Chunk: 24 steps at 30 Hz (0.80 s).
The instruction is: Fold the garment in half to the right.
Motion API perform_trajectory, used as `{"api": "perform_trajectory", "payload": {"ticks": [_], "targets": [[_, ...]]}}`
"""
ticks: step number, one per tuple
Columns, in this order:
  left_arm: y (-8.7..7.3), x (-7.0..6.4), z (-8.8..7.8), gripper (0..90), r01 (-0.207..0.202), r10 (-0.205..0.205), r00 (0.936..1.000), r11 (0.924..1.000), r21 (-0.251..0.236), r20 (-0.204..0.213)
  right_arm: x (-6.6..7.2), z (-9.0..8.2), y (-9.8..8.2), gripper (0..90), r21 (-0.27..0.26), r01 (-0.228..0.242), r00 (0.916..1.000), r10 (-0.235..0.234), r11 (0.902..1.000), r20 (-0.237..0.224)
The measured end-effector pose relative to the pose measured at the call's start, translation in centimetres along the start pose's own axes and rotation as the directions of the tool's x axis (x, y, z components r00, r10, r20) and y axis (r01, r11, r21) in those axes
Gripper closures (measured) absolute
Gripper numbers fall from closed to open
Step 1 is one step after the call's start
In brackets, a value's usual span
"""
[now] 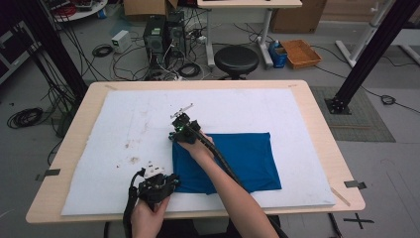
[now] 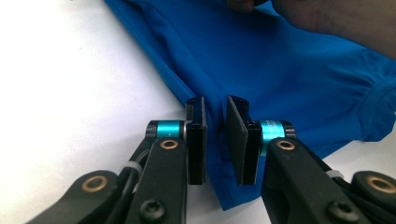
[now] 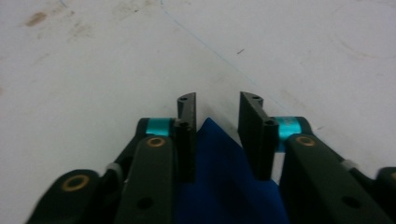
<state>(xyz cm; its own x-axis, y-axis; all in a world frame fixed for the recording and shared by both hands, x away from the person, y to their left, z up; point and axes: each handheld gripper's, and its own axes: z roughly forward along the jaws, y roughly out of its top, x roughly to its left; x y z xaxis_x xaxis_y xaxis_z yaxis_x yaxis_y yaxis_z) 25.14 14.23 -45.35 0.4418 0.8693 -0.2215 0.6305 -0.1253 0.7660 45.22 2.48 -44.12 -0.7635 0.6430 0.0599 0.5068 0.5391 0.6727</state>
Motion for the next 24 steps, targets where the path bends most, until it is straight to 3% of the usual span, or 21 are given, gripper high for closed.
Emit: {"api": "perform_trajectory", "payload": {"ticks": [3,5,6,13,16,21,24], "targets": [[0.0,0.0,0.0,78.0,-0.006,0.006,1.0000,1.0000,0.002,-0.002,0.0,-0.1,0.0,82.3,0.009,0.010,0.9999,-0.009,0.9999,-0.005],[0.0,0.0,0.0,78.3,-0.007,0.007,1.0000,1.0000,0.003,0.000,0.0,-0.1,0.0,83.9,0.007,0.012,0.9999,-0.012,0.9999,-0.006],[0.1,0.0,0.0,80.0,-0.007,0.007,1.0000,1.0000,0.006,0.005,0.2,-0.2,0.1,86.4,0.015,0.040,0.9992,-0.040,0.9991,0.003],[0.2,0.2,-0.2,84.3,-0.006,0.006,0.9998,1.0000,-0.003,0.021,0.1,-1.1,0.3,87.4,-0.014,0.053,0.9985,-0.054,0.9985,-0.008],[0.7,-0.3,-0.6,84.9,-0.049,0.050,0.9983,0.9986,-0.016,0.030,-0.3,-2.3,0.6,87.4,-0.049,0.040,0.9985,-0.042,0.9980,-0.034],[1.4,-0.9,-1.1,85.0,-0.058,0.061,0.9970,0.9969,-0.054,0.047,-1.1,-4.0,0.6,87.4,-0.092,0.036,0.9977,-0.041,0.9951,-0.055],[2.3,-1.8,-1.4,85.0,-0.068,0.074,0.9940,0.9949,-0.075,0.081,-2.6,-6.2,0.3,87.4,-0.134,-0.001,0.9940,-0.014,0.9909,-0.109]]}}
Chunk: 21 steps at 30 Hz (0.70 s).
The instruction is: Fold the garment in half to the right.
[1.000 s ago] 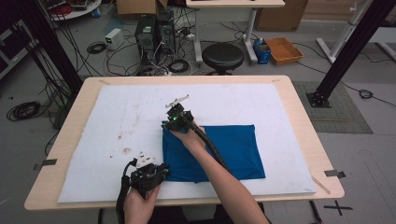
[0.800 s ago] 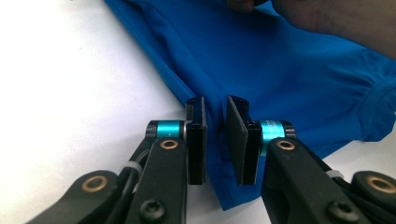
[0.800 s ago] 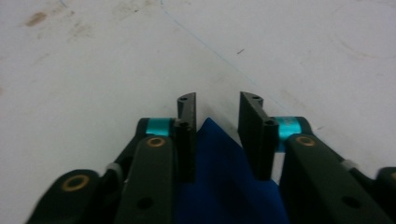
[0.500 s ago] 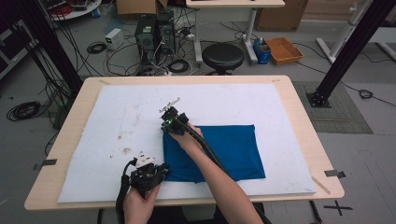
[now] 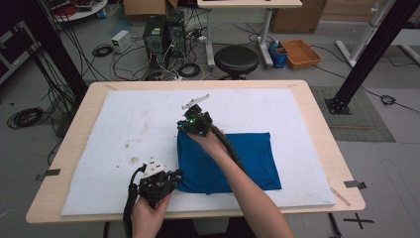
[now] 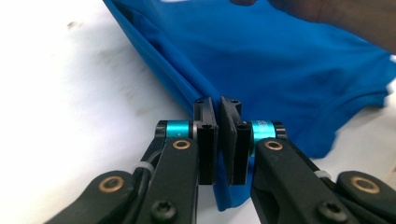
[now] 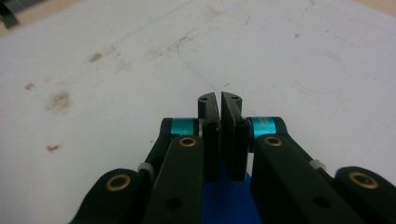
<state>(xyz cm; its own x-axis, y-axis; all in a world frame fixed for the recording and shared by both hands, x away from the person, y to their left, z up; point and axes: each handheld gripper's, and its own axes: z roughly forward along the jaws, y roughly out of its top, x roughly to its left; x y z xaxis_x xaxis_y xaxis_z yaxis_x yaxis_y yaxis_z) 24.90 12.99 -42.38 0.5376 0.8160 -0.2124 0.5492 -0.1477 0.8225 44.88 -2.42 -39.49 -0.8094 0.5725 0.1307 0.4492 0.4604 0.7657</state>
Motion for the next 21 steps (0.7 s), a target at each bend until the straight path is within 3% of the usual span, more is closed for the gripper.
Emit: {"api": "perform_trajectory", "payload": {"ticks": [2,3,5,7,8,10,11,12,13,16,17,18,19,21], "targets": [[0.3,-0.4,0.0,85.1,-0.007,0.007,0.9999,1.0000,-0.005,0.009,-0.8,-1.3,-0.1,87.4,-0.016,-0.002,0.9999,0.002,0.9999,-0.012],[1.1,-1.2,0.2,85.0,-0.024,0.024,0.9992,0.9997,-0.010,0.031,-1.2,-2.0,-0.1,87.4,-0.022,-0.003,0.9999,0.003,0.9998,-0.012],[1.4,-1.7,0.4,85.0,-0.033,0.033,0.9986,0.9994,-0.014,0.042,-1.7,-2.7,-0.2,87.4,-0.025,-0.005,0.9999,0.004,0.9997,-0.016],[2.2,-2.8,1.0,85.0,-0.045,0.046,0.9963,0.9989,-0.017,0.072,-3.1,-5.0,-0.5,87.4,-0.045,-0.026,0.9990,0.024,0.9986,-0.039],[2.5,-3.4,1.4,85.0,-0.050,0.051,0.9946,0.9986,-0.016,0.090,-3.1,-5.0,-0.5,87.4,-0.045,-0.026,0.9990,0.024,0.9986,-0.039],[3.1,-4.5,2.3,85.0,-0.058,0.060,0.9906,0.9982,-0.017,0.123,-4.4,-7.2,-1.0,87.4,-0.065,-0.038,0.9975,0.034,0.9972,-0.061],[3.7,-5.6,3.4,85.0,-0.074,0.075,0.9855,0.9972,-0.012,0.152,-4.9,-7.9,-1.2,87.4,-0.065,-0.043,0.9970,0.039,0.9970,-0.066],[3.7,-5.6,3.4,85.1,-0.074,0.075,0.9855,0.9972,-0.012,0.152,-4.9,-7.9,-1.2,87.4,-0.065,-0.043,0.9970,0.039,0.9970,-0.066],[4.2,-6.6,4.5,85.1,-0.083,0.083,0.9798,0.9966,-0.008,0.182,-5.8,-9.3,-1.8,87.4,-0.066,-0.044,0.9970,0.040,0.9968,-0.066],[4.6,-7.5,5.5,85.2,-0.089,0.089,0.9744,0.9960,-0.007,0.207,-7.5,-11.2,-2.8,87.4,-0.064,-0.057,0.9968,0.054,0.9963,-0.059],[4.8,-8.0,6.1,85.2,-0.088,0.087,0.9724,0.9961,-0.008,0.216,-7.5,-11.2,-2.8,87.4,-0.064,-0.057,0.9968,0.054,0.9963,-0.059],[5.0,-8.4,6.6,85.1,-0.091,0.090,0.9694,0.9958,-0.005,0.228,-8.6,-12.4,-3.6,87.4,-0.063,-0.071,0.9965,0.068,0.9955,-0.049],[5.2,-8.9,7.2,85.1,-0.093,0.090,0.9673,0.9957,-0.002,0.237,-8.6,-12.4,-3.6,87.4,-0.063,-0.071,0.9965,0.068,0.9955,-0.049],[5.5,-9.8,8.2,85.1,-0.095,0.092,0.9633,0.9954,0.001,0.252,-10.4,-14.1,-4.9,87.3,-0.061,-0.100,0.9944,0.098,0.9931,-0.040]]}}
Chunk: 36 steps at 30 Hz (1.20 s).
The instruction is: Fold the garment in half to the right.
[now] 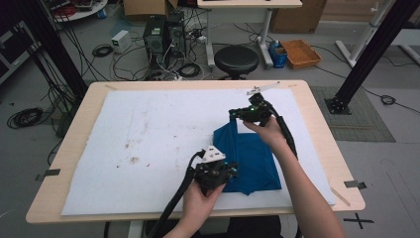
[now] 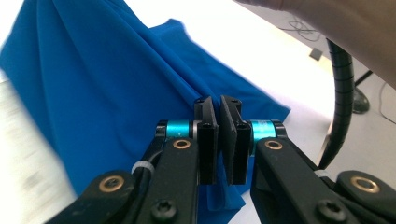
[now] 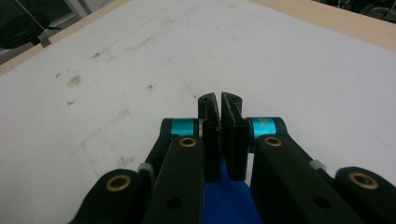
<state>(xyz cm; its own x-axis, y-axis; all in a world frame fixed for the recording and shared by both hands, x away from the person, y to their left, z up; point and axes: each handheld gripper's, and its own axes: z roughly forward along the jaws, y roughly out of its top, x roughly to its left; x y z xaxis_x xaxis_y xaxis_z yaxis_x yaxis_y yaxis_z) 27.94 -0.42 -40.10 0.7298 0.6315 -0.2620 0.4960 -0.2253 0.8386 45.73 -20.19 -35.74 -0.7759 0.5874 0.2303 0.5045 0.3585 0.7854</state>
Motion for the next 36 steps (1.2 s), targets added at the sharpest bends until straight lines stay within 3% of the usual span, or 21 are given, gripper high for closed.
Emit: {"api": "perform_trajectory", "payload": {"ticks": [2,4,9,11,14,21,23,30,31,32,33,34,36], "targets": [[0.3,-0.6,1.2,85.1,-0.004,0.004,0.9999,1.0000,0.004,0.012,-0.5,-0.5,-0.4,87.3,-0.001,-0.008,1.0000,0.008,1.0000,0.004],[0.5,-1.2,2.4,85.1,-0.007,0.007,0.9997,0.9999,0.013,0.024,-1.9,-1.9,-1.5,87.4,-0.002,-0.031,0.9994,0.031,0.9995,0.017],[0.7,-2.4,5.1,85.1,-0.015,0.013,0.9991,0.9989,0.044,0.041,-3.2,-3.1,-2.8,87.4,0.013,-0.033,0.9988,0.033,0.9994,0.037],[0.6,-2.9,6.5,85.1,-0.024,0.022,0.9989,0.9979,0.059,0.043,-3.8,-3.5,-3.4,87.4,0.057,-0.028,0.9968,0.024,0.9980,0.076],[0.6,-3.4,7.7,85.1,-0.032,0.029,0.9989,0.9970,0.071,0.036,-4.1,-3.7,-3.7,87.4,0.078,-0.018,0.9937,0.009,0.9968,0.112],[0.6,-3.8,9.1,85.1,-0.031,0.028,0.9988,0.9958,0.085,0.039,-4.3,-3.4,-4.2,87.4,0.153,0.017,0.9803,-0.046,0.9880,0.192],[0.6,-3.9,9.3,85.0,-0.032,0.028,0.9988,0.9955,0.089,0.040,-4.4,-3.4,-4.3,87.5,0.163,0.015,0.9798,-0.047,0.9865,0.194],[0.5,-4.4,10.1,84.3,-0.037,0.031,0.9978,0.9951,0.091,0.059,-4.6,-3.4,-4.7,87.5,0.228,0.029,0.9641,-0.087,0.9732,0.251],[0.5,-4.4,10.2,81.4,-0.033,0.027,0.9974,0.9954,0.090,0.067,-4.6,-3.4,-4.8,87.4,0.241,0.032,0.9611,-0.096,0.9700,0.259],[0.5,-4.3,10.1,66.0,-0.039,0.032,0.9958,0.9955,0.086,0.086,-4.5,-3.3,-5.0,83.1,0.254,0.029,0.9513,-0.105,0.9668,0.290],[0.5,-4.3,10.1,61.2,-0.039,0.032,0.9958,0.9955,0.086,0.086,-4.5,-3.3,-5.0,83.1,0.254,0.029,0.9513,-0.105,0.9668,0.290],[0.5,-4.3,10.0,61.2,-0.046,0.039,0.9960,0.9952,0.086,0.081,-4.5,-3.3,-5.0,82.4,0.256,0.029,0.9439,-0.110,0.9664,0.311],[0.6,-4.1,9.6,53.1,-0.050,0.042,0.9950,0.9954,0.081,0.091,-4.4,-3.6,-5.1,73.3,0.239,0.028,0.9339,-0.111,0.9706,0.340]]}}
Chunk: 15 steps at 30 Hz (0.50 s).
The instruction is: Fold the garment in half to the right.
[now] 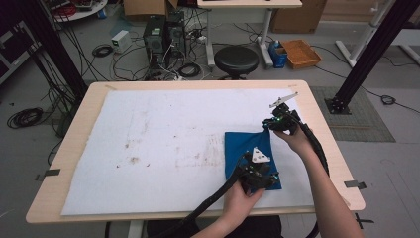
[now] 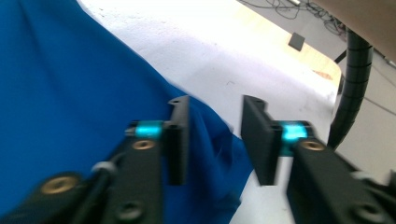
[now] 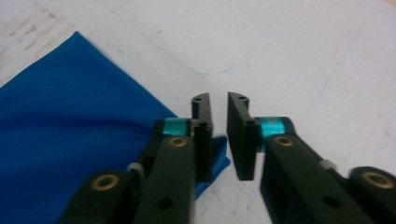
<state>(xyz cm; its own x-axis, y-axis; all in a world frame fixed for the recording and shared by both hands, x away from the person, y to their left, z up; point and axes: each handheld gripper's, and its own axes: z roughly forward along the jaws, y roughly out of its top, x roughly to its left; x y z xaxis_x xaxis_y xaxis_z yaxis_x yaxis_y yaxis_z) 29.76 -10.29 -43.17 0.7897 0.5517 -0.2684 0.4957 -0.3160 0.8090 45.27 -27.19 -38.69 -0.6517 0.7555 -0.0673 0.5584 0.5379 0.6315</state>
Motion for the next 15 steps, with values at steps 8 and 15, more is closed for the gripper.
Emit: {"api": "perform_trajectory", "payload": {"ticks": [8,15], "targets": [[0.5,2.4,-3.7,50.7,0.000,-0.002,0.9994,0.9982,-0.059,-0.034,0.5,-3.6,-2.4,62.8,-0.077,-0.129,0.9890,0.134,0.9886,0.063],[0.2,5.4,-7.9,50.6,0.001,-0.014,0.9935,0.9934,-0.115,-0.113,4.7,-7.9,-7.3,57.3,-0.184,-0.145,0.9883,0.151,0.9722,0.020]]}}
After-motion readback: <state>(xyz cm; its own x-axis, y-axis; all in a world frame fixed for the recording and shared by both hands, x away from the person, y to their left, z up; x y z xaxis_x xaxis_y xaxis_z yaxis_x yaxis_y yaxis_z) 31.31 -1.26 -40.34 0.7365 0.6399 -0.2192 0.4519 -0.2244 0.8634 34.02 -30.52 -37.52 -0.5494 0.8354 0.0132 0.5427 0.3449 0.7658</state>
